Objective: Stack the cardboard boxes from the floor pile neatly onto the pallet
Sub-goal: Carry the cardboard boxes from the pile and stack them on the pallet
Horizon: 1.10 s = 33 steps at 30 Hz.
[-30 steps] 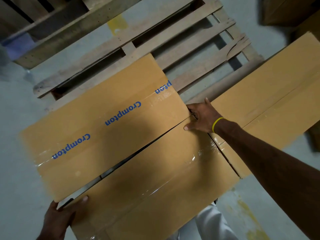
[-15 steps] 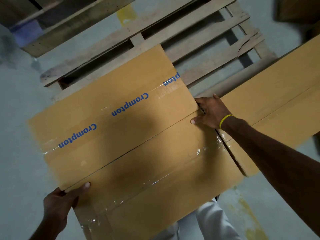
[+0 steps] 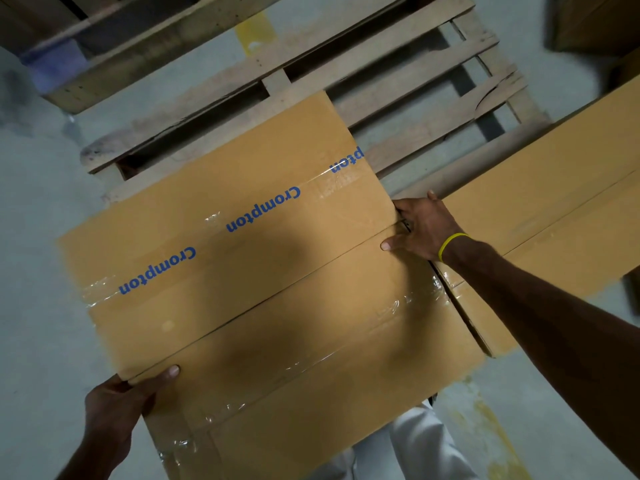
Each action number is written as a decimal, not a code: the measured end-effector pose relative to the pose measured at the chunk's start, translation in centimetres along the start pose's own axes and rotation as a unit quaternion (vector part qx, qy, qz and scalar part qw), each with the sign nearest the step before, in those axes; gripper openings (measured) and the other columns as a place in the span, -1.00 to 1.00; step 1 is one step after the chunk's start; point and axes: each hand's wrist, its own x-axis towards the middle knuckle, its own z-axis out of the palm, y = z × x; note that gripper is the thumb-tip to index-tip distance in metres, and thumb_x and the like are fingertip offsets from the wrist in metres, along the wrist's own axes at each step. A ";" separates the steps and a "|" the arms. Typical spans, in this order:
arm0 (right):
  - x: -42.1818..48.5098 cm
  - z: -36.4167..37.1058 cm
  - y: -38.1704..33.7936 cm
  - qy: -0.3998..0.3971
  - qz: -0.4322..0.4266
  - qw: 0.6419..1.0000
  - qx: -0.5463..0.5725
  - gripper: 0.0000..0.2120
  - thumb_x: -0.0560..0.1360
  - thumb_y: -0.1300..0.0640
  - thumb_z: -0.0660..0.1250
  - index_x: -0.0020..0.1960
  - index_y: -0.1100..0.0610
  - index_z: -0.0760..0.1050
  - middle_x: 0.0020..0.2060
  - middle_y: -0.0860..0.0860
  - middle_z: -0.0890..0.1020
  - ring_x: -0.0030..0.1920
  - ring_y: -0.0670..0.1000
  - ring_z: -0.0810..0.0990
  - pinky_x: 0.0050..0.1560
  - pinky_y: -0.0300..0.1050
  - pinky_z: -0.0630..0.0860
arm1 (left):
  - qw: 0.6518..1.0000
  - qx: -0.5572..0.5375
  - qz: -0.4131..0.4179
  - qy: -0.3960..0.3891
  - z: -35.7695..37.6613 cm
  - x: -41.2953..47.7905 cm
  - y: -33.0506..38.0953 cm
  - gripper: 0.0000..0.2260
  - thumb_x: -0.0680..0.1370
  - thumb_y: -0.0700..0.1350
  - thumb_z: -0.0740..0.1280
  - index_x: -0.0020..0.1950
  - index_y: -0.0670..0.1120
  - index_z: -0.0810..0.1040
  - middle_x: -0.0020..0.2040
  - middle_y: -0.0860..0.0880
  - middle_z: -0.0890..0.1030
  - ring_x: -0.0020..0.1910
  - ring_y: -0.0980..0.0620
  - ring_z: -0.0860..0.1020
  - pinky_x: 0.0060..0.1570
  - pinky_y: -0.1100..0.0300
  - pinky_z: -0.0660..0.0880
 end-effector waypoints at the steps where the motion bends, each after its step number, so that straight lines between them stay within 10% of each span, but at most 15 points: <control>1: 0.0 0.0 0.0 -0.003 -0.001 1.000 0.000 -0.34 0.30 -0.06 0.61 0.36 -0.04 0.51 0.23 -0.03 0.66 0.33 0.01 0.55 0.58 0.06 -0.14 | 1.000 0.005 -0.003 0.003 0.0 0.0 0.0 -0.62 0.24 -0.28 0.68 -0.01 -0.17 0.68 -0.01 -0.19 0.70 0.01 -0.24 0.62 0.18 -0.24 0.57; 23: -0.8 0.8 -0.4 0.018 0.022 0.995 -0.097 -0.44 0.40 -0.17 0.49 0.28 0.06 0.44 0.11 0.05 0.64 0.28 0.17 0.53 0.58 0.14 -0.10 | 1.000 -0.003 0.010 0.011 0.3 -0.2 0.1 -0.68 0.31 -0.30 0.66 -0.02 -0.15 0.65 -0.05 -0.11 0.69 0.00 -0.14 0.61 0.19 -0.05 0.51; 33: -6.2 4.1 -0.9 0.183 0.057 0.980 -0.054 -0.33 0.52 0.01 0.40 0.53 0.20 0.26 0.53 0.14 0.34 0.55 0.16 0.21 0.58 0.17 -0.03 | 0.997 0.059 0.036 0.020 -0.3 -0.5 0.4 -0.53 0.33 -0.25 0.67 0.19 -0.23 0.64 0.10 -0.16 0.68 0.03 -0.14 0.60 0.15 -0.01 0.49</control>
